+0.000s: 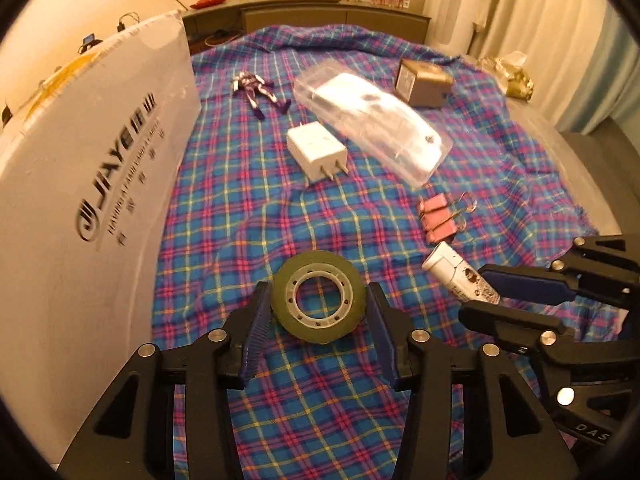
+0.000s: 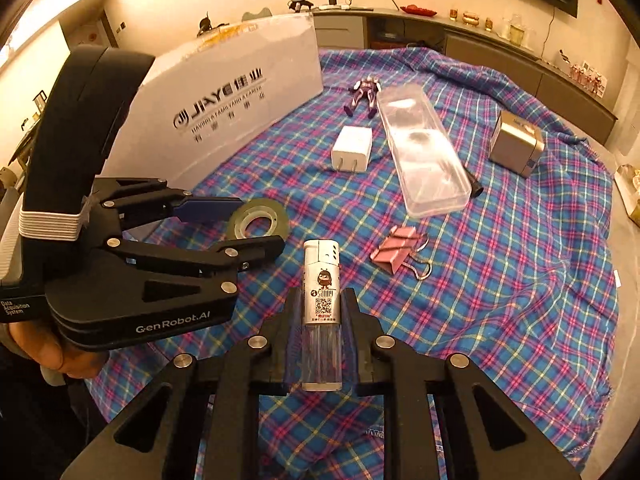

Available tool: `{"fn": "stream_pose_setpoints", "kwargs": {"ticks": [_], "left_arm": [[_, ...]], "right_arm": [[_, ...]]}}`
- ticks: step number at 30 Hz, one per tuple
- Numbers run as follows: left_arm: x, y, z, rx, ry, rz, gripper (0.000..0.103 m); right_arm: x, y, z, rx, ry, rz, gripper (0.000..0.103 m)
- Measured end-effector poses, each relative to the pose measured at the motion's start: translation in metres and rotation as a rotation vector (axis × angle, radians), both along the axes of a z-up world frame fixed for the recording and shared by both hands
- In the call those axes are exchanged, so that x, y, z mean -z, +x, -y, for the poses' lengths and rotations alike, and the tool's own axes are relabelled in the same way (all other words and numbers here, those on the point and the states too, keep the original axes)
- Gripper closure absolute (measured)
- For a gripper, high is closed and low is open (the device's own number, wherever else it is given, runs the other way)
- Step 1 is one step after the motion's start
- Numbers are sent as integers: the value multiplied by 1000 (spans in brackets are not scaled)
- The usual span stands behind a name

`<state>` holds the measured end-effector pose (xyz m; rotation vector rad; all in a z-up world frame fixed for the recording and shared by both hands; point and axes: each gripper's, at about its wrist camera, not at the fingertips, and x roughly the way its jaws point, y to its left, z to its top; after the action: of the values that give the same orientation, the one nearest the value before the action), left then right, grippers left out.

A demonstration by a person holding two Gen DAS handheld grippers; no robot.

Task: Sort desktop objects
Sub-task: 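Carry the tape roll and lighter over the cardboard box with both tools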

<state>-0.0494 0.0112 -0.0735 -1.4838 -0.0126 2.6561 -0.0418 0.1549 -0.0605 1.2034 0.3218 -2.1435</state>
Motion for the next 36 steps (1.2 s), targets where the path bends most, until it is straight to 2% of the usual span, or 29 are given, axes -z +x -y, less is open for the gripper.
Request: {"fn": "stream_pose_setpoints", "kwargs": {"ticks": [16, 26, 36], "left_arm": [[-80, 16, 30, -37, 78, -198, 54], [-110, 24, 62, -84, 129, -281, 54], [-129, 28, 101, -142, 188, -328, 54]], "right_arm": [[-45, -1, 7, 27, -34, -118, 82], [-82, 6, 30, 26, -48, -218, 82], [-104, 4, 63, 11, -61, -252, 82]]}}
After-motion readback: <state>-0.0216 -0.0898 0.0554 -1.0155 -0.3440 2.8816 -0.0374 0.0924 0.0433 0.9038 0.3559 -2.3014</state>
